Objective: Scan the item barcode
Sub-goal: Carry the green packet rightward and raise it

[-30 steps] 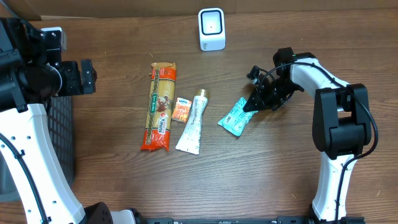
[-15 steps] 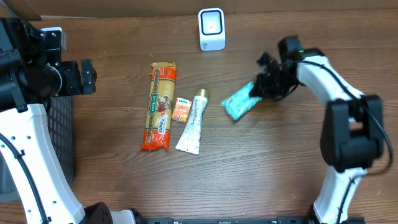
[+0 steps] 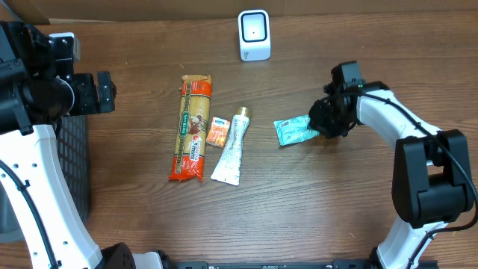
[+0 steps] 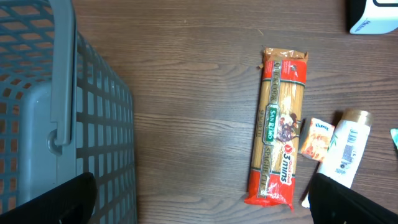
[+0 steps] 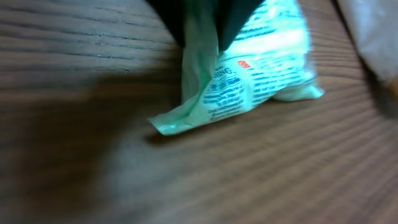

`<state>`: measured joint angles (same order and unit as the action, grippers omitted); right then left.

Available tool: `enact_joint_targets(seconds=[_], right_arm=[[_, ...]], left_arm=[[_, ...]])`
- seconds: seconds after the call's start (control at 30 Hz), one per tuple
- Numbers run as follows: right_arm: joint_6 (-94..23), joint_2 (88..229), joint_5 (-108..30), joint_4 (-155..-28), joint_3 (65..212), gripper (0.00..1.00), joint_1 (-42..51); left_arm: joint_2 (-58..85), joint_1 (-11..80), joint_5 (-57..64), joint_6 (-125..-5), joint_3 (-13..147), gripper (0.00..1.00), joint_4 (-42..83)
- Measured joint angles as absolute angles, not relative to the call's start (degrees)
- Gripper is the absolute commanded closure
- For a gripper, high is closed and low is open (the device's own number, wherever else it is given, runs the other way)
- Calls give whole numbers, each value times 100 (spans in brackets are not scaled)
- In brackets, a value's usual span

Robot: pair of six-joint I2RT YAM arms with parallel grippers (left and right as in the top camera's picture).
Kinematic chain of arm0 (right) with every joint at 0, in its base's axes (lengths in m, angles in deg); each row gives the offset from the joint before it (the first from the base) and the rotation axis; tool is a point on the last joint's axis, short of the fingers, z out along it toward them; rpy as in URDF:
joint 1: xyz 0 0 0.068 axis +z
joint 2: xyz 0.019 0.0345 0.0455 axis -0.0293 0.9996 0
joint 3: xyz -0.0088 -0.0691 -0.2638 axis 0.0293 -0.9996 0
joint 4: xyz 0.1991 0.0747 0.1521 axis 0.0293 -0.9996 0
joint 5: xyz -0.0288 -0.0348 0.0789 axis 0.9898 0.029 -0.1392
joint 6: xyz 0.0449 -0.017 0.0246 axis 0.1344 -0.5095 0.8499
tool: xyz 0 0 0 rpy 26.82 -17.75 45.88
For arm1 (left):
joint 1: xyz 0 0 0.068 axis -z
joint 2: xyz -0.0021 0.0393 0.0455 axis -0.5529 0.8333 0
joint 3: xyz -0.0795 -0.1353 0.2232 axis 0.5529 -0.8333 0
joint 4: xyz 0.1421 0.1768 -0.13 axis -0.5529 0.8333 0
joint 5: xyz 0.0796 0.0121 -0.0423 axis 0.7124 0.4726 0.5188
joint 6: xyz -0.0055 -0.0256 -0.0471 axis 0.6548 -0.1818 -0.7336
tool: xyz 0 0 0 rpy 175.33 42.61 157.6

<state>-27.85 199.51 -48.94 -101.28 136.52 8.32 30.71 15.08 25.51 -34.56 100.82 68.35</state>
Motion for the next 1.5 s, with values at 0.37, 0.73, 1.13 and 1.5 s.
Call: enact_joint_targets(seconds=[0.37,0.73,1.13,1.5], right_arm=[[-3917,19960,-5412,-10214,13588,32,675],[-5534,20509,-7204,-9604,13652,28,-77],[-5733,20810,-7900,-10063,13676,64,65],[-5130,20869,-7854,-10039,13687,96,109]], left_arm=[[3071,1508,2551,-3456,10082,0,6835],[3071,1508,2551,-3456,10082,0,6835],[3071,1508,2551,-3456,10082,0,6835],[3071,1508,2551,-3456,10082,0,6835]])
